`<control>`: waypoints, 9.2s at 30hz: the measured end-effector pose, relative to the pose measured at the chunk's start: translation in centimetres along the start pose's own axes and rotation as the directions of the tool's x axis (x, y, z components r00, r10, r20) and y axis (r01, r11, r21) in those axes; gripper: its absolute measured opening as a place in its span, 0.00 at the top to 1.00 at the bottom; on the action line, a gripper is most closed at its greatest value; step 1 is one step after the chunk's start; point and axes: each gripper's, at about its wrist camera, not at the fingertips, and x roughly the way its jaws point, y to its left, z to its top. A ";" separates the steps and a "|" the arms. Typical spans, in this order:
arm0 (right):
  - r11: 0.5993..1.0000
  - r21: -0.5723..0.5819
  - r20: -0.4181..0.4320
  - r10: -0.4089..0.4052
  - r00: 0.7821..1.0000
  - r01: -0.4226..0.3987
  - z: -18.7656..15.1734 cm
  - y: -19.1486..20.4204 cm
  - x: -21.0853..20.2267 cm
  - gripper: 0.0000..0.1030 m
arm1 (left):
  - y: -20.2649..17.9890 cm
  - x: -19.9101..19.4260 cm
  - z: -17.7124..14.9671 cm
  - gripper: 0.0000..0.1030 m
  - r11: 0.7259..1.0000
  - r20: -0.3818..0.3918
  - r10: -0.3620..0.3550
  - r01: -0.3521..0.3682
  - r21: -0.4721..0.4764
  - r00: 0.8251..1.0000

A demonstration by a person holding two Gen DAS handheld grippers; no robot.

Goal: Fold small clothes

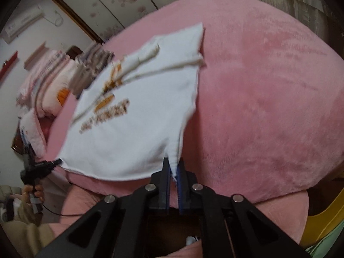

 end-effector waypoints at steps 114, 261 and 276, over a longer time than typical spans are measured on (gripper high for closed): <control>0.949 -0.026 0.107 -0.309 0.945 0.314 24.8 5.2 14.3 0.97 | -19.5 5.5 16.3 0.22 0.869 0.147 0.284 -0.319 0.379 0.948; 0.990 -0.023 0.070 -0.139 0.988 0.141 12.6 2.7 9.2 0.69 | -28.4 13.1 1.1 0.18 0.932 0.111 0.103 -0.135 0.337 0.988; 0.989 0.149 -0.010 0.012 1.000 -0.011 11.9 0.4 12.1 0.52 | -28.1 15.2 1.6 0.18 0.943 0.070 0.058 -0.078 0.324 0.996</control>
